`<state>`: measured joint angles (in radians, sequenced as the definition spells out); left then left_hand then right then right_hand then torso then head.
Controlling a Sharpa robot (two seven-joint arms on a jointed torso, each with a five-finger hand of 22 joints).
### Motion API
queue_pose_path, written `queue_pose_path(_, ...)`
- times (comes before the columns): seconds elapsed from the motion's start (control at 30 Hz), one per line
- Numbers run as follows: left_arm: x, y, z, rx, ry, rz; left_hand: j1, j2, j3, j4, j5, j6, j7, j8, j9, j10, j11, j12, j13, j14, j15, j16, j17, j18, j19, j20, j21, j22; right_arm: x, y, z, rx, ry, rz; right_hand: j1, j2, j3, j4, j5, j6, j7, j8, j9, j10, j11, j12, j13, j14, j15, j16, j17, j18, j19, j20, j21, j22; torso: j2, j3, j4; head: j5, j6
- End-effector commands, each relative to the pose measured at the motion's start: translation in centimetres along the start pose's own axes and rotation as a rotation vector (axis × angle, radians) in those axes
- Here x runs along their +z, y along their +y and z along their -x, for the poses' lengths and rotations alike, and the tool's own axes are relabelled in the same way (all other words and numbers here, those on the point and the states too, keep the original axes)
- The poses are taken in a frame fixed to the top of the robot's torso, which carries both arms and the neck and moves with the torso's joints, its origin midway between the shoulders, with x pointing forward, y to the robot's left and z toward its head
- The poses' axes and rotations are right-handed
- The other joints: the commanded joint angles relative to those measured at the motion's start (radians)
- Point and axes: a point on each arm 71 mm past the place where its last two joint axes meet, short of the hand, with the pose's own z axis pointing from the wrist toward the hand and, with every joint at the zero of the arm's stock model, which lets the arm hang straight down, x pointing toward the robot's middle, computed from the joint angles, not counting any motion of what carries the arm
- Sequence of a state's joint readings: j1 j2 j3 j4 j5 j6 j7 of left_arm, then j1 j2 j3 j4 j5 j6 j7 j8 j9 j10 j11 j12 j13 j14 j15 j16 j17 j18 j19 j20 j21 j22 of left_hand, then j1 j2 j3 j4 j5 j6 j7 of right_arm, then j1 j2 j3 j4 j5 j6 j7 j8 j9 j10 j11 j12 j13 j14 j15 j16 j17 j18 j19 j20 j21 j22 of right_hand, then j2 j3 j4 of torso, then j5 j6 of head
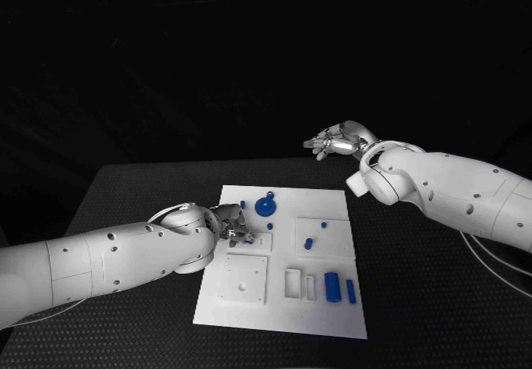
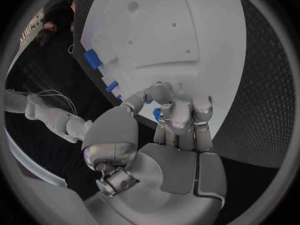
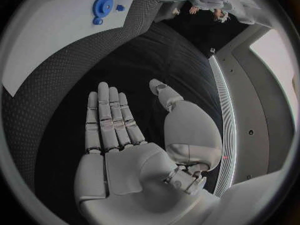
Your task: Assemble the parts on the task board
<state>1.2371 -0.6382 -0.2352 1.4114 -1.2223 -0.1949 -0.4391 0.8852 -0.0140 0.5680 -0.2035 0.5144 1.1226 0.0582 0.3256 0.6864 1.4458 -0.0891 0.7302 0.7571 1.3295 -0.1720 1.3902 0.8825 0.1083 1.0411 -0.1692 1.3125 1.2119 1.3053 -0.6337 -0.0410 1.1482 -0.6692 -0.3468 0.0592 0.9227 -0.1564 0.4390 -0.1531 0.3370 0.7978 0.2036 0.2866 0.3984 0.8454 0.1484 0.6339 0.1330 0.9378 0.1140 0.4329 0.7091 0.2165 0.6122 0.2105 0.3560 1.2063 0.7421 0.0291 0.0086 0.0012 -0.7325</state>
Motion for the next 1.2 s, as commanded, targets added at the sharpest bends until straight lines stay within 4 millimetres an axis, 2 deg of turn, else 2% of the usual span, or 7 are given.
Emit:
queue_pose_path(0.03,0.03,0.31,-0.62,-0.001,0.051,0.018,-0.004,0.014,0.059,-0.069,0.030,0.115,-0.051,0.005,0.006,-0.006,-0.010,0.008,0.001,-0.001,-0.031,0.010,-0.005,0.044,-0.008,-0.087,0.006,0.001,0.00,0.04,-0.14,0.002,0.013,0.006,-0.008,0.000,-0.001,0.004,0.005,-0.010,0.006,0.006,-0.001,-0.001,0.004,0.005,-0.002,-0.004,0.000,-0.003,0.002,-0.005,-0.007,-0.003,-0.004,0.002,0.000,0.0010,0.0000,0.001,-0.001)
queue_pose_path(0.17,0.03,0.29,-0.63,0.000,0.053,0.017,-0.018,0.021,0.057,-0.079,0.055,0.119,-0.052,0.009,0.009,-0.007,-0.010,0.016,0.000,-0.004,-0.032,0.018,-0.011,0.044,-0.010,-0.086,0.006,0.002,-0.01,0.04,-0.14,0.002,0.014,0.006,-0.008,0.000,-0.001,0.003,0.006,-0.010,0.006,0.006,-0.001,-0.001,0.004,0.005,-0.002,-0.004,0.000,-0.004,0.002,-0.005,-0.007,-0.003,-0.004,0.002,0.000,0.0006,0.0001,0.000,0.000)
queue_pose_path(0.6,0.18,0.32,-0.61,0.004,0.054,0.022,-0.025,0.026,0.058,-0.082,0.070,0.120,-0.053,0.011,0.012,-0.007,-0.011,0.021,0.000,-0.005,-0.033,0.024,-0.015,0.044,-0.010,-0.086,0.007,0.002,0.00,0.02,-0.15,0.002,0.015,0.005,-0.008,0.000,-0.001,0.003,0.006,-0.010,0.006,0.006,-0.002,-0.001,0.004,0.006,-0.003,-0.004,0.000,-0.004,0.002,-0.004,-0.007,-0.003,-0.005,0.002,0.000,0.0005,0.0006,0.000,-0.001)
queue_pose_path(0.8,0.38,0.17,-0.77,0.019,0.083,0.023,-0.049,0.049,0.055,-0.082,0.065,0.126,-0.056,0.019,0.017,-0.005,-0.013,0.034,0.000,-0.005,-0.034,0.036,-0.019,0.043,-0.011,-0.085,0.008,0.003,0.01,0.03,-0.17,0.002,0.014,0.005,-0.007,0.001,-0.002,0.003,0.006,-0.010,0.006,0.006,-0.002,-0.001,0.004,0.006,-0.004,-0.004,0.000,-0.004,0.002,-0.004,-0.007,-0.003,-0.005,0.003,0.000,0.0008,-0.0009,0.003,-0.003)
queue_pose_path(1.13,0.51,-0.14,-1.00,0.026,0.112,0.016,-0.072,0.064,0.058,-0.078,0.048,0.131,-0.058,0.028,0.021,-0.004,-0.015,0.047,0.000,-0.008,-0.035,0.047,-0.025,0.043,-0.013,-0.084,0.008,0.004,0.01,0.03,-0.19,0.002,0.017,0.003,-0.007,0.000,-0.002,0.002,0.007,-0.010,0.006,0.006,-0.002,-0.001,0.004,0.006,-0.004,-0.005,0.000,-0.004,0.002,-0.004,-0.008,-0.003,-0.005,0.003,0.000,0.0009,0.0005,0.002,-0.006)
queue_pose_path(1.2,0.51,-0.25,-1.07,0.028,0.118,0.013,-0.082,0.072,0.058,-0.077,0.047,0.132,-0.059,0.031,0.023,-0.005,-0.015,0.052,0.000,-0.008,-0.035,0.051,-0.027,0.043,-0.014,-0.083,0.008,0.004,0.02,0.04,-0.22,0.002,0.017,0.004,-0.007,0.000,-0.002,0.002,0.007,-0.010,0.006,0.006,-0.002,-0.001,0.004,0.006,-0.005,-0.005,0.000,-0.004,0.002,-0.004,-0.008,-0.003,-0.006,0.003,-0.001,0.0009,0.0002,0.002,-0.006)
